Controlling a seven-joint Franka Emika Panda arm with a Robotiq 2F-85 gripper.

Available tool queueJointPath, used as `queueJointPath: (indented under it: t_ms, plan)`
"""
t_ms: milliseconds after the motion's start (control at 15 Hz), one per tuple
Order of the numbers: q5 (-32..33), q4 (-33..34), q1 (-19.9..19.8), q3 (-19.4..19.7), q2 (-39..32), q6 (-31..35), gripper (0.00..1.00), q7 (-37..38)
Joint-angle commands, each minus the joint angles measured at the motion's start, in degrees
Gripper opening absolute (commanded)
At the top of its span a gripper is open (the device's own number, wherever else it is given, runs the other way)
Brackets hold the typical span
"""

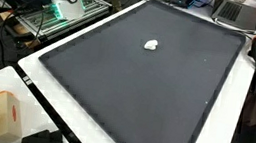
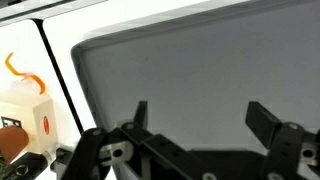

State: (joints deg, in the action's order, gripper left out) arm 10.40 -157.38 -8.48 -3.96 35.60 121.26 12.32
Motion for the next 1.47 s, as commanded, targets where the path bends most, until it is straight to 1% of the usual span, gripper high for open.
queueJointPath:
  t_ms: [0, 400, 467, 733, 867, 933, 1067, 1200, 1333, 1400]
  plan:
    - [0.37, 0.08, 0.58, 0.58, -0.04, -0.19, 1.0, 0.27]
    - [0.36, 0.05, 0.58, 0.58, -0.06, -0.19, 1.0, 0.27]
    - [-2.99, 0.05, 3.05, 1.28, -0.48, 0.66, 1.0, -1.34]
    - [-12.55, 0.13, 8.57, 0.81, -0.58, 5.35, 1.0, -0.79]
    - [-13.09, 0.18, 9.03, -1.57, -0.83, 12.72, 1.0, 2.21]
    - [-12.41, 0.24, 8.92, -2.82, -1.45, 17.16, 1.0, 3.44]
    - [-9.05, 0.3, 7.32, -6.63, -3.77, 26.38, 1.0, 6.96]
    - [-6.18, 0.25, 4.93, -10.6, -6.97, 33.09, 1.0, 10.71]
    - [-3.0, 0.18, 1.18, -14.52, -10.51, 37.63, 1.0, 15.82]
    - [-1.67, 0.08, -0.5, -16.06, -11.94, 37.53, 1.0, 17.92]
